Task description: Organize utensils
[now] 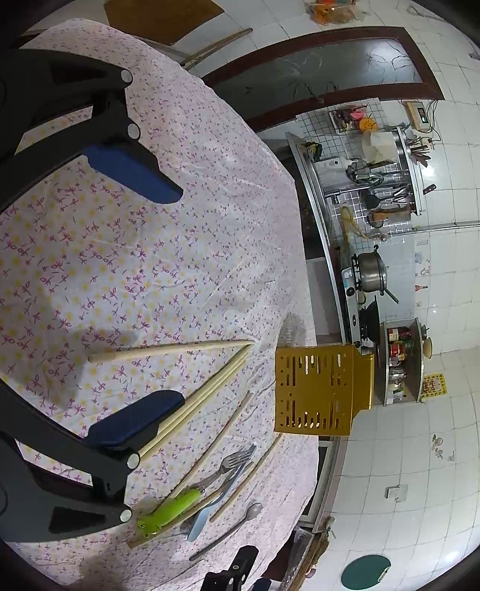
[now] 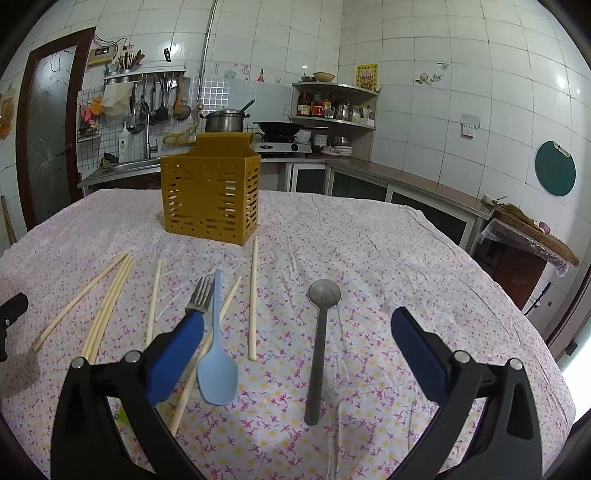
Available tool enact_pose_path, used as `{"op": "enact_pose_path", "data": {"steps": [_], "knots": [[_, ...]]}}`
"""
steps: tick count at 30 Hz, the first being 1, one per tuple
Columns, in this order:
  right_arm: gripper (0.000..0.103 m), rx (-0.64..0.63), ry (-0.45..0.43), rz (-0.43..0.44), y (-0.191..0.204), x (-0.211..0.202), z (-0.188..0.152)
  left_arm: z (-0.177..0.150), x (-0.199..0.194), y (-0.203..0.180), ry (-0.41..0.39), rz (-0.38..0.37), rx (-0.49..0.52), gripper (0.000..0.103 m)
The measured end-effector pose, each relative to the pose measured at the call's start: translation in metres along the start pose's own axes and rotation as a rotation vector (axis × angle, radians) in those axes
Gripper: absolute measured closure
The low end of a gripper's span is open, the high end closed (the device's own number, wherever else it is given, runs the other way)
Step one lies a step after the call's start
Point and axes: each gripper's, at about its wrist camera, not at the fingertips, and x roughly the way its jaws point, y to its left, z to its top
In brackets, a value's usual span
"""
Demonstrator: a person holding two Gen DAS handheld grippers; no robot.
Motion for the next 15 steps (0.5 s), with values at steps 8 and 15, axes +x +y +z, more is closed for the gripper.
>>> {"op": "enact_pose_path", "data": {"steps": [8,15], "knots": [[0.004,-0.010,0.002,0.010,0.002,0.002,0.000,0.002,0.001,0.002,0.001,-0.002,-0.015,0.006],[0.004,-0.010,-0.002,0.011,0.004,-0.001,0.000,0.030,-0.030,0.005,-0.132,-0.003,-0.014,0.006]]}}
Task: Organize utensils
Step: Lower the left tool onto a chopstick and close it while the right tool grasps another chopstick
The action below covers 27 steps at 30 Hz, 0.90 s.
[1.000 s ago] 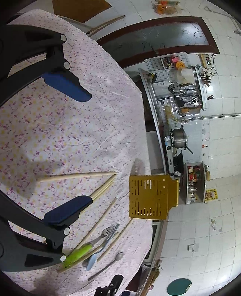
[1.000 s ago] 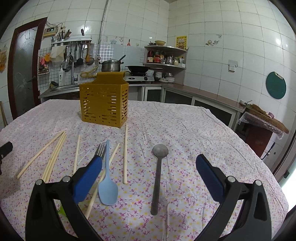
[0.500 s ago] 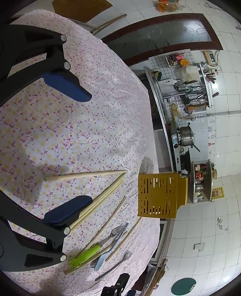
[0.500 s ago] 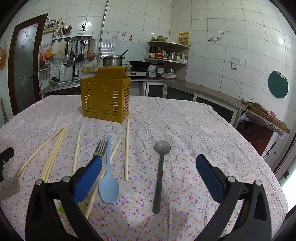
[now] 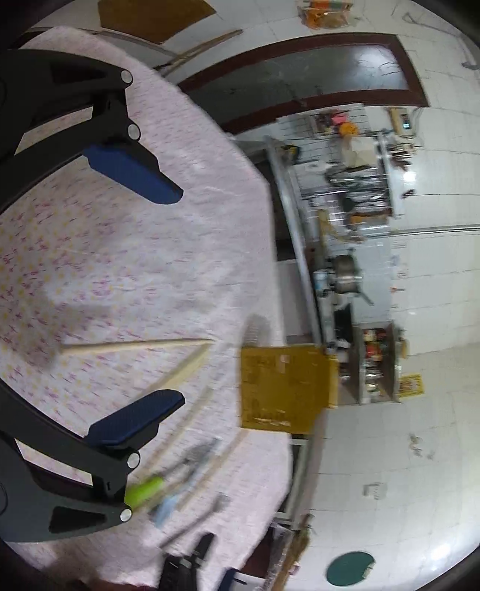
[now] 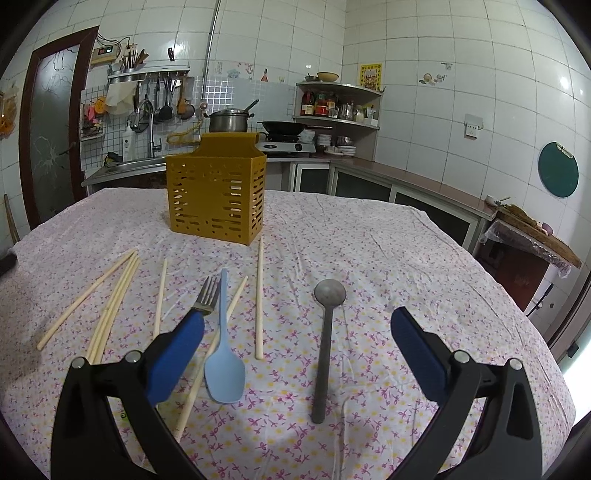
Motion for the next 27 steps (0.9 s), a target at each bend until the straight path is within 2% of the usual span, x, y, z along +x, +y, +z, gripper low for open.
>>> {"op": "enact_pose_path", "data": {"steps": [4,9,15,22,27], "knots": [[0.004,0.009,-0.008,-0.005,0.001,-0.012,0.003,0.022,-0.027,-0.002,-0.099,-0.014,0.010,0.005],[0.004,0.030,-0.065,-0.035,0.005,-0.039,0.012,0.030,-0.048,-0.007,-0.168,-0.031,0.035,0.005],[0.004,0.039,-0.134,-0.042,0.014,-0.058,0.024,0.031,-0.049,-0.005,-0.191,-0.054,0.016,0.005],[0.004,0.012,-0.131,-0.036,0.025,-0.055,0.031,0.033,-0.043,0.001,-0.186,-0.065,0.003,0.005],[0.004,0.009,-0.106,-0.024,0.028,-0.048,0.033,0.035,-0.032,0.002,-0.142,-0.072,-0.010,0.005]]}}
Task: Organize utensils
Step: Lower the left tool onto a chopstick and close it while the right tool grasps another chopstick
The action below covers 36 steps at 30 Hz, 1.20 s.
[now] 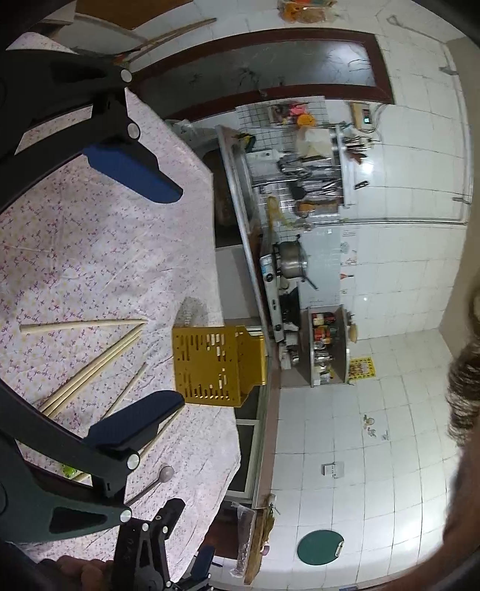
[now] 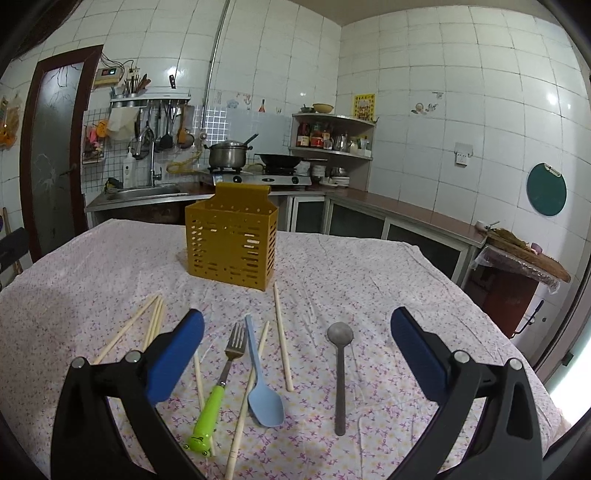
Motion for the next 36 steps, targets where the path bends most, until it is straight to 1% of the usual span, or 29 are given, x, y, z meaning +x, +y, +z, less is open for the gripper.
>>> {"op": "enact_pose_path", "data": {"steps": [6,9,11,13,14,16,18,20,21,22,23,24,25,27,28,31,32,33,34,36], "knots": [[0.004,-0.011,0.027,0.010,0.003,0.010,-0.001,0.003,0.009,0.003,0.016,0.026,-0.035,0.005],[0.004,-0.008,0.046,0.017,0.003,0.017,-0.002,0.002,0.017,0.000,0.045,0.041,-0.018,0.005],[0.004,-0.009,0.054,0.024,0.002,0.025,0.000,0.000,0.025,-0.007,0.065,0.061,0.027,0.005],[0.004,-0.009,0.074,0.045,0.000,0.038,0.004,-0.001,0.034,-0.011,0.080,0.056,0.060,0.005],[0.004,-0.005,0.082,0.054,-0.001,0.043,0.006,-0.001,0.039,-0.010,0.094,0.046,0.057,0.005],[0.004,0.004,0.114,0.080,-0.005,0.067,0.015,-0.004,0.055,-0.002,0.130,0.030,0.023,0.005],[0.004,-0.001,0.144,0.093,-0.004,0.091,0.025,-0.008,0.083,0.007,0.205,-0.004,-0.009,0.005],[0.004,-0.017,0.182,0.120,-0.002,0.117,0.034,-0.014,0.111,0.011,0.267,-0.010,-0.020,0.005],[0.004,-0.016,0.214,0.122,-0.002,0.136,0.039,-0.020,0.132,0.015,0.338,-0.035,-0.024,0.005],[0.007,-0.008,0.249,0.130,-0.004,0.153,0.041,-0.026,0.153,0.017,0.405,-0.049,-0.026,0.005],[0.011,0.012,0.279,0.151,-0.007,0.170,0.042,-0.030,0.165,0.020,0.434,-0.058,-0.036,0.005],[0.015,0.023,0.313,0.146,-0.008,0.184,0.041,-0.036,0.182,0.021,0.481,-0.055,-0.036,0.006],[0.019,0.034,0.379,0.142,-0.010,0.203,0.037,-0.041,0.194,0.021,0.519,-0.066,-0.027,0.006],[0.026,0.077,0.441,0.166,-0.013,0.226,0.029,-0.050,0.209,0.019,0.568,-0.094,-0.031,0.006],[0.027,0.078,0.480,0.168,-0.012,0.237,0.024,-0.054,0.214,0.017,0.589,-0.104,-0.025,0.007],[0.027,0.049,0.507,0.169,-0.004,0.248,0.015,-0.066,0.221,0.011,0.625,-0.115,-0.003,0.010],[0.027,0.043,0.512,0.168,-0.002,0.249,0.013,-0.069,0.225,0.007,0.639,-0.122,0.014,0.013],[0.027,0.042,0.512,0.166,0.000,0.250,0.012,-0.072,0.228,0.005,0.654,-0.126,0.024,0.019],[0.027,0.042,0.509,0.170,0.001,0.249,0.011,-0.073,0.232,0.004,0.669,-0.131,0.028,0.020],[0.027,0.034,0.503,0.166,0.001,0.248,0.010,-0.070,0.237,0.006,0.664,-0.116,0.034,0.024]]}}
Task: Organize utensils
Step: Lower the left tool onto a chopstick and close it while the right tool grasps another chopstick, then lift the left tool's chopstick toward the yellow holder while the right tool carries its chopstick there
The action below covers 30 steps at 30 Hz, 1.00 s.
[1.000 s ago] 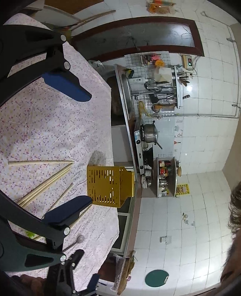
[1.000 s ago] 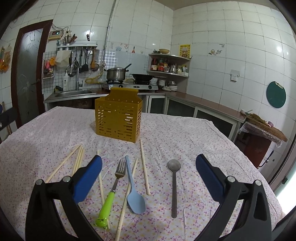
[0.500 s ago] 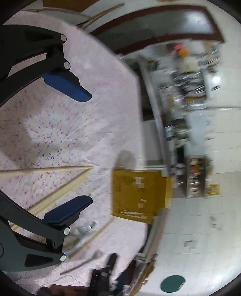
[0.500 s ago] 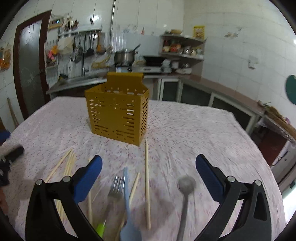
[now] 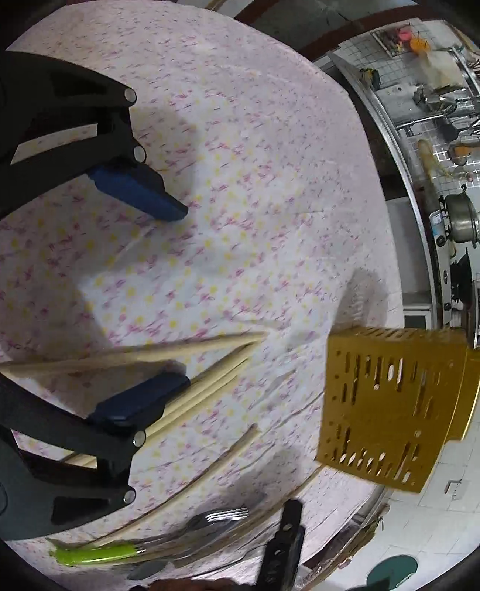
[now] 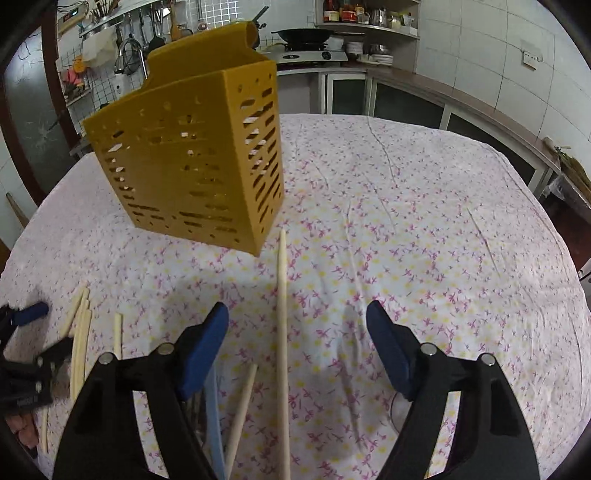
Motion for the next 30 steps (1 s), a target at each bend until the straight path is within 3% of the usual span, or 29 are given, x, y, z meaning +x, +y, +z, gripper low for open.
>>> {"op": "enact_pose_path", "data": {"steps": [4,7,15,17,23,25,30], "knots": [[0.027,-0.018,-0.003,-0.020,0.001,0.002,0.002,0.019,0.016,0.008,0.014,-0.004,-0.010,0.025],[0.027,-0.013,0.003,-0.030,-0.003,0.004,0.006,0.034,0.024,0.006,0.010,0.002,0.020,0.032],[0.027,0.006,0.055,0.002,-0.006,0.028,0.020,0.050,0.024,-0.007,0.027,-0.037,0.077,0.083],[0.029,0.000,0.060,0.006,-0.001,0.033,0.023,0.047,0.019,-0.013,0.023,-0.041,0.090,0.090],[0.054,-0.008,0.090,-0.013,-0.001,0.052,0.041,0.047,0.021,-0.011,0.005,-0.033,0.100,0.096],[0.083,-0.005,0.097,-0.025,-0.004,0.053,0.046,0.046,0.023,-0.010,0.002,-0.032,0.093,0.098],[0.101,0.045,0.114,0.023,-0.022,0.046,0.053,0.051,0.024,-0.002,0.007,-0.075,0.047,0.099]]}}
